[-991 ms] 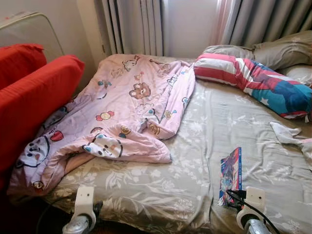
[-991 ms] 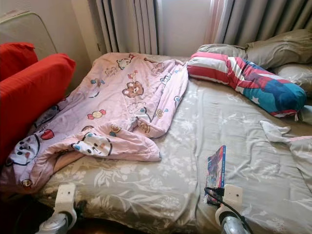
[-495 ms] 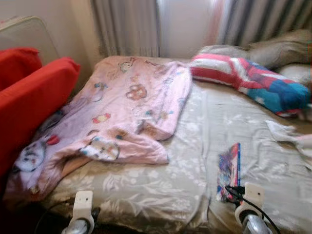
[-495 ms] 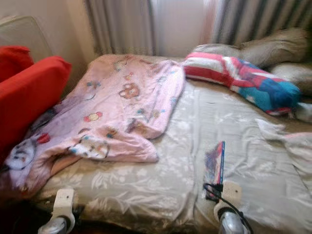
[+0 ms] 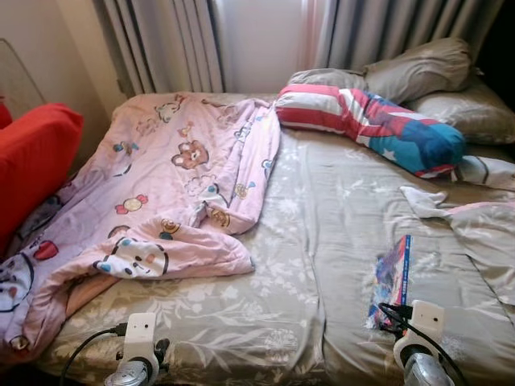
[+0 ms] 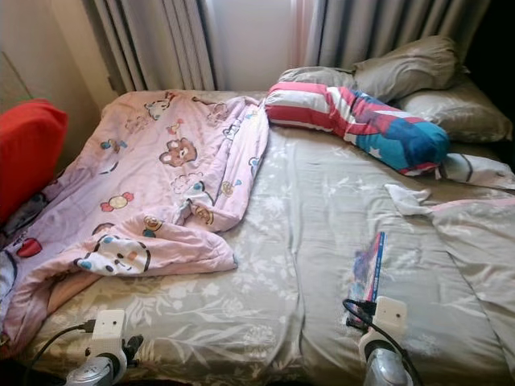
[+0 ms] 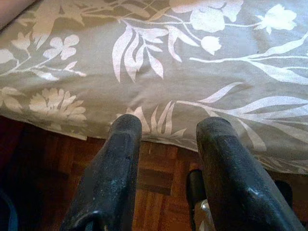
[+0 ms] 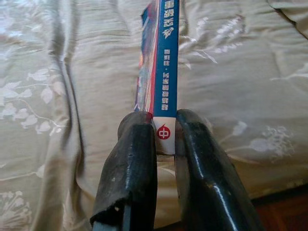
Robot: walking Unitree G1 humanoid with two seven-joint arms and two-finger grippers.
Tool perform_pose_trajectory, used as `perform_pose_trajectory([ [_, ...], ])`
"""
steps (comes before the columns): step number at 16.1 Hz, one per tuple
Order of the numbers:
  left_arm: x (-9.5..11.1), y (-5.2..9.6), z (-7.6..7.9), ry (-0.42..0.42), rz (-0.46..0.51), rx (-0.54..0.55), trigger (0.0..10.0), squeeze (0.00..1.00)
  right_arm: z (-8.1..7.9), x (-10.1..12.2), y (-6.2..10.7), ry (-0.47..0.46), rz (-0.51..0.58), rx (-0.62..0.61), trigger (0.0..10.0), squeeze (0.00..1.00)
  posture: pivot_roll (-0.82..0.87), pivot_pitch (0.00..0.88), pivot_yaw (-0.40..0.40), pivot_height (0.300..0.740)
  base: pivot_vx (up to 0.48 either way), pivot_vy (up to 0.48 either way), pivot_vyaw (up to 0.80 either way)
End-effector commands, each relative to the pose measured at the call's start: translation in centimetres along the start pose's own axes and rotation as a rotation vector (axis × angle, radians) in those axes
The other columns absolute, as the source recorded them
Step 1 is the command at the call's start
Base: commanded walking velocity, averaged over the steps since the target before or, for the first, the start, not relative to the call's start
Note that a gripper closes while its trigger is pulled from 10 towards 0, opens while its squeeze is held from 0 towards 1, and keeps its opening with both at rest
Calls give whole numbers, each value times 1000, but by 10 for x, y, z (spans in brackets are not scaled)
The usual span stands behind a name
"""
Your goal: Clean up the room
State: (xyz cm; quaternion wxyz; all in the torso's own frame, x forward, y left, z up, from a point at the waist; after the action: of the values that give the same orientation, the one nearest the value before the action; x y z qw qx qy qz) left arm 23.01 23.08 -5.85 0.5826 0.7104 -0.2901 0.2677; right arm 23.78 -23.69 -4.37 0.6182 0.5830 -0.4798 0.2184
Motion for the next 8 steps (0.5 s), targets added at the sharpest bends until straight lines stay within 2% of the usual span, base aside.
perform_pose_trajectory([
  [1,-7,2,-1,-3,-27,9,10000,0,-5,15,-4,0,67,15,10000,0,75,5,8,740,0,0,0],
  [5,-8,2,-1,0,-30,9,10000,0,-5,16,-5,-15,67,12,10000,0,77,9,7,740,0,0,0],
  [7,-8,2,-1,3,-30,12,10000,0,-6,16,-5,-19,63,13,10000,0,78,10,6,740,0,0,-697],
  [8,-7,2,-1,4,-29,12,10000,0,-6,17,-6,-17,69,13,10000,0,79,11,5,740,0,0,0],
])
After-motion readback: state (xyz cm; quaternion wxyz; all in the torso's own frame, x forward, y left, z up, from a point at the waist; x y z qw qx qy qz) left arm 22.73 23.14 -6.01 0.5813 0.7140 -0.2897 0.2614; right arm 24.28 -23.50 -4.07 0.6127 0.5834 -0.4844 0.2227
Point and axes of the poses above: a point about 5 cm out from each wrist's last joint towards the gripper, its own y axis pointing back from the gripper into the wrist, its own x axis along the axis of the wrist's last joint, z = x × y, the point moved 1 cm from there along -y, pointing out of the wrist towards the gripper, and after that the axes turned 6 degrees about -y, right-handed, at the moved point
